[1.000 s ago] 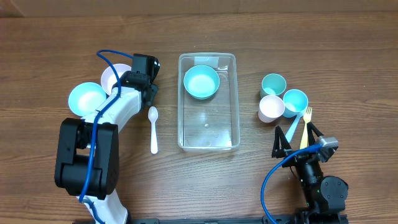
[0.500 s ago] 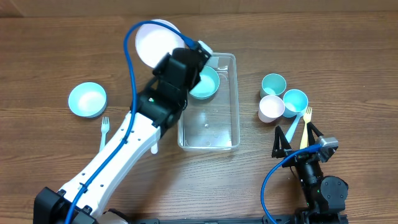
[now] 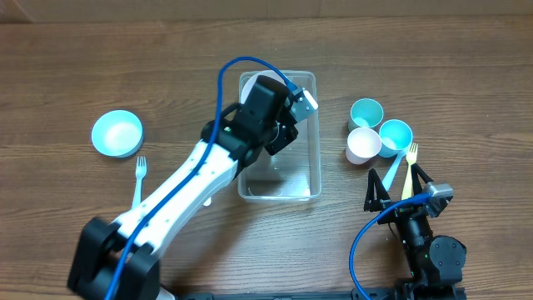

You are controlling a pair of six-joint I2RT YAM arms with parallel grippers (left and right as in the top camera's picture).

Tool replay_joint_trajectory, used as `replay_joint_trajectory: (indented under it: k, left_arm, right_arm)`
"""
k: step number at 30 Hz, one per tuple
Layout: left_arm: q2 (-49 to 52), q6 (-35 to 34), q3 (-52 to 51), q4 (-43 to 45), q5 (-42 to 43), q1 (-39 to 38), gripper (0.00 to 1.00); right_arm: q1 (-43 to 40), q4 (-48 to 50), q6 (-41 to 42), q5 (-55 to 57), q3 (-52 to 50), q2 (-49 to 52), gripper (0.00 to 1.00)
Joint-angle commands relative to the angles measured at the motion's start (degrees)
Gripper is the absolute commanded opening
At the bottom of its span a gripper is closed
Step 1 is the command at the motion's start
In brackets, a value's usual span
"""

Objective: Pack container
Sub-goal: 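Lower the white bowl into the container and release it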

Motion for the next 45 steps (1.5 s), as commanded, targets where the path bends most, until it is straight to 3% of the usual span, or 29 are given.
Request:
replay_joint_trajectory:
  k: [1,12,14,15,16,19,22,27,30,32,38,45]
  left_arm:
    - [4.6,1.9,0.6,2.8,-0.5,-0.1,0.04]
    - [12.3,4.2,0.6,9.2,-4.1,0.7,0.06]
    - [12.3,4.2,0.6,9.2,-5.7,0.9,0.2]
    - [12.3,4.2,0.6,9.2,-7.2,0.9,0.5]
    - [12.3,4.2,0.6,9.2,-8.1,0.9,0.6]
    - [11.4,2.1,2.2,8.5,-11.2,0.8,0.77]
    - [7.2,-5.4,8.1,0.6,-12.3,1.0,0.87]
    - [-2.3,-22.0,13.3,-18.2,-22.2,5.9,0.91]
    - [-4.9,-34.5,13.3,-31.1,-22.9,13.7,0.95]
    - [-4.8,-38.5,12.4,-36.6,-22.1,19.8,0.96]
    - [-4.7,-37.5,0.9,-29.2,-17.0,35.6,0.93]
    - [-3.9,-29.4,-10.7,-13.5,-14.0,39.8,0.81]
  right_arm:
    - [0.3,0.3,-0.2,0.5,-0.6,-0.4,1.0]
    - [0.3,0.3,-0.2,0.5,-0.6,-0.4,1.0]
    - [0.3,0.3,-0.2,0.5,-0.6,-0.4,1.0]
    - [0.3,0.3,-0.2,0.5,-0.6,-0.4,1.0]
    - [0.3,0.3,-0.2,0.5,-0.6,-0.4,1.0]
    - [0.3,0.3,-0.2,0.5,-0.6,-0.4,1.0]
    - [0.3,0.3,-0.2,0.5,-0.6,-0.4,1.0]
    - [0.3,0.3,-0.2,0.5,-0.6,-0.4,1.0]
    - [0.3,0.3,-0.2,0.5,-0.6,-0.4,1.0]
    - [0.3,0.3,-0.2,0.5,-0.6,-0.4,1.0]
    - [0.3,0.3,-0.2,0.5,-0.6,-0.4,1.0]
    - [0.3,0.4,-0.2,0.5,-0.6,-0.4,1.0]
